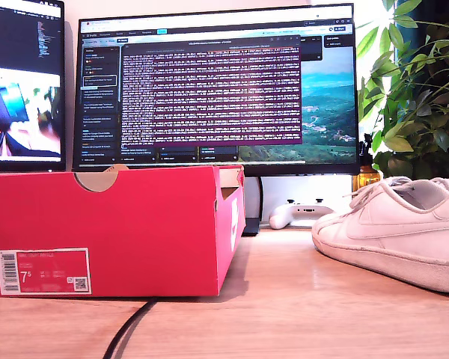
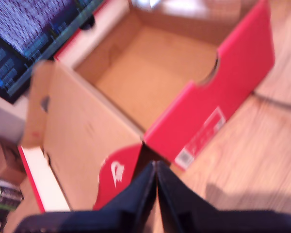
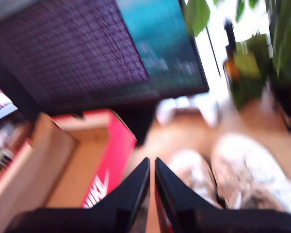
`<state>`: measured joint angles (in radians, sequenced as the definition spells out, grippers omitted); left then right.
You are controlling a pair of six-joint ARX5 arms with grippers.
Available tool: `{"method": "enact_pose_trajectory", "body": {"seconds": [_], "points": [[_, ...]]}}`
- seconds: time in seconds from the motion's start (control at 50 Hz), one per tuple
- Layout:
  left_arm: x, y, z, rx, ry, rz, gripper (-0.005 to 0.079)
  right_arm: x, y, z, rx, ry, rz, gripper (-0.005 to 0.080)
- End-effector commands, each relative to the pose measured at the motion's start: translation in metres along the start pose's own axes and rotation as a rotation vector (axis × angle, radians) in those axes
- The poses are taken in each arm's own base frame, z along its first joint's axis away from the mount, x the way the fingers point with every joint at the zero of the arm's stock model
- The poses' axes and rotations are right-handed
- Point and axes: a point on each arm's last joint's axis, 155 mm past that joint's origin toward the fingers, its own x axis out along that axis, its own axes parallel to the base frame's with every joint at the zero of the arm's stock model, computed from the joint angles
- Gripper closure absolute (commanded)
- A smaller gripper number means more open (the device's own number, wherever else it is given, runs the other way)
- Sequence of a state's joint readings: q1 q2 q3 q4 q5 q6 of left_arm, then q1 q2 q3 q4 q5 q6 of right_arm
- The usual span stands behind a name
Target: Pack the white shoes by picking the first shoe and placing it inside the red shoebox, left side, then picking and rotating the second shoe and placing it in the shoebox
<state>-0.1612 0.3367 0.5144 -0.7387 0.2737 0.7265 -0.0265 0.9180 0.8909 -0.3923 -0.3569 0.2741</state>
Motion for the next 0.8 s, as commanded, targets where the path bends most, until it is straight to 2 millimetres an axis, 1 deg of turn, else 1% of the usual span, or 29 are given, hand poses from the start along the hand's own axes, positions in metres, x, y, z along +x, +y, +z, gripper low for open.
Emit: {"method": "enact_pose_trajectory", "body": {"seconds": [0.0, 0.1, 0.18, 0.22, 0.26, 0.28, 0.32, 0.4, 0.5, 0.62, 0.64, 0.66, 0.7, 0.72, 0.74, 0.78], "points": [[0.006, 0.001, -0.006, 0.010, 0.043, -0.009, 0.0761, 0.006, 0.005, -0.002, -0.015, 0.035, 0.013, 0.0765], [0.017, -0.001, -0.017, 0.011, 0.116, -0.033, 0.0761, 0.019, 0.006, -0.010, -0.015, 0.102, 0.013, 0.0765], [0.027, 0.000, -0.021, 0.019, 0.152, -0.047, 0.0761, 0.028, 0.005, -0.017, -0.029, 0.140, 0.013, 0.0765], [0.032, 0.001, -0.022, -0.004, 0.164, -0.046, 0.0761, 0.032, 0.005, -0.020, -0.033, 0.155, 0.015, 0.0765], [0.038, 0.003, -0.021, 0.003, 0.171, -0.046, 0.0761, 0.035, 0.005, -0.023, -0.039, 0.166, 0.017, 0.0765], [0.041, 0.003, -0.021, -0.045, 0.174, -0.041, 0.0761, 0.036, 0.005, -0.024, -0.039, 0.172, 0.017, 0.0765], [0.046, 0.005, -0.021, -0.065, 0.183, -0.037, 0.0761, 0.037, 0.005, -0.027, -0.039, 0.180, 0.019, 0.0765], [0.057, 0.009, -0.026, -0.093, 0.221, -0.023, 0.0761, 0.039, 0.005, -0.028, -0.038, 0.186, 0.016, 0.0765], [0.069, 0.004, -0.036, -0.263, 0.273, -0.032, 0.0761, 0.040, 0.000, -0.026, -0.042, 0.177, -0.011, 0.0765], [0.079, -0.005, -0.050, -0.602, 0.352, -0.020, 0.0761, 0.040, -0.003, -0.025, -0.048, 0.172, -0.025, 0.0765], [0.080, -0.006, -0.052, -0.602, 0.361, -0.023, 0.0761, 0.040, -0.003, -0.025, -0.049, 0.171, -0.026, 0.0765], [0.082, -0.007, -0.053, -0.690, 0.371, -0.009, 0.0761, 0.040, -0.003, -0.024, -0.051, 0.170, -0.027, 0.0765], [0.084, -0.008, -0.055, -0.787, 0.381, 0.008, 0.0761, 0.040, -0.003, -0.024, -0.052, 0.167, -0.029, 0.0765], [0.085, -0.007, -0.056, -0.787, 0.384, 0.009, 0.0761, 0.040, -0.003, -0.023, -0.055, 0.165, -0.028, 0.0765], [0.086, -0.007, -0.056, -0.857, 0.385, 0.024, 0.0761, 0.040, -0.003, -0.023, -0.057, 0.163, -0.027, 0.0765], [0.089, -0.006, -0.055, -0.943, 0.383, 0.045, 0.0761, 0.040, -0.003, -0.022, -0.067, 0.161, -0.026, 0.0765]]}}
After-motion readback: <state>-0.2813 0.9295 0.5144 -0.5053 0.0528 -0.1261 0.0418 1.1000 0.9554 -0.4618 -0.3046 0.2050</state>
